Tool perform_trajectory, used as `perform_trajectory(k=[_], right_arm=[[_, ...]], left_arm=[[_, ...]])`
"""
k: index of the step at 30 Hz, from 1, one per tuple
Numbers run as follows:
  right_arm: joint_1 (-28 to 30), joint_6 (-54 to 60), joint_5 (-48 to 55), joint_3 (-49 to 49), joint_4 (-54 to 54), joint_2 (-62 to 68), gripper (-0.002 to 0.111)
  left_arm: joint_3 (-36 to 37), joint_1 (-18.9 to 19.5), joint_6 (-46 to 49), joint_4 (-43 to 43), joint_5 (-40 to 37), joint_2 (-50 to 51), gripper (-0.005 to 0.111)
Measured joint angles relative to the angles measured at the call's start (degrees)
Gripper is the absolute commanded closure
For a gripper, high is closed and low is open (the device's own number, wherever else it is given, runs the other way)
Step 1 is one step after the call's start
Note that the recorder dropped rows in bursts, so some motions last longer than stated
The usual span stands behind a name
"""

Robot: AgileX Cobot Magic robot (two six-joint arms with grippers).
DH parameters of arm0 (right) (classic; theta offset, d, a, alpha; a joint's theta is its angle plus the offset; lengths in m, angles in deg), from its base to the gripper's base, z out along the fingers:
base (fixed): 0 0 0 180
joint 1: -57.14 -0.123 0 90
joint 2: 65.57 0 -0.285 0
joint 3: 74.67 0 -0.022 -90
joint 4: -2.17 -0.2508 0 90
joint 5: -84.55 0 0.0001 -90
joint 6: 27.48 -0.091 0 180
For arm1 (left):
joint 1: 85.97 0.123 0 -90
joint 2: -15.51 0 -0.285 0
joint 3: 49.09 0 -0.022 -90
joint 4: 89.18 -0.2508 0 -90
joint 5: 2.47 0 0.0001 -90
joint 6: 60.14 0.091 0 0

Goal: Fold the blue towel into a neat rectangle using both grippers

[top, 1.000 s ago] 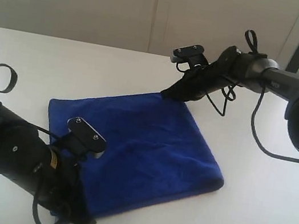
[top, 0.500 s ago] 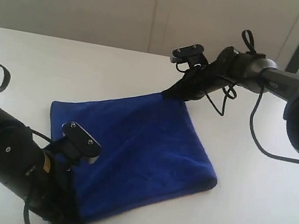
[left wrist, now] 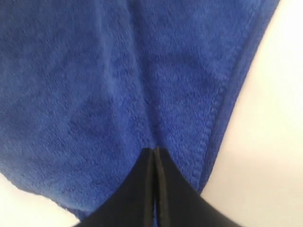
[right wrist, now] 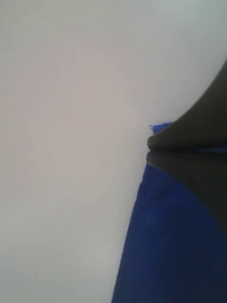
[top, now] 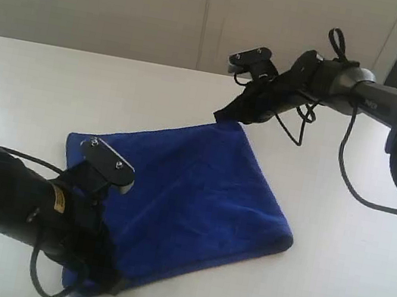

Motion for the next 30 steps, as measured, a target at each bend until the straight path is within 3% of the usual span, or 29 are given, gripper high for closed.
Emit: perform_trajectory(k=[4, 8, 14, 19, 30], right_arm=[[-0.3, 0.1, 1.5, 0.0, -0.3, -3.0, 0.108], [-0.3, -0.5, 9.6, 0.0, 0.0, -5.6, 0.108], [-0.4, -8.3, 20.4, 1.8, 7.7, -7.6, 0.108], [-0.4, -10.6, 21.6, 11.3, 11.3, -12.1, 0.108], [-0.6, -11.7, 15.6, 37.6, 10.8, -30.1, 0.108]], left_arm=[[0.0, 0.0, 0.0, 0.0, 1.9, -1.9, 0.107], [0.0, 0.4, 1.8, -0.4, 4.9, -2.9, 0.107], [-3.4, 7.1, 3.9, -0.8, 9.1, -2.5, 0.107], [-10.3, 11.8, 5.3, -1.1, 4.9, 0.5, 0.107], [-14.3, 12.2, 5.6, -1.0, -1.9, 7.2, 0.107]])
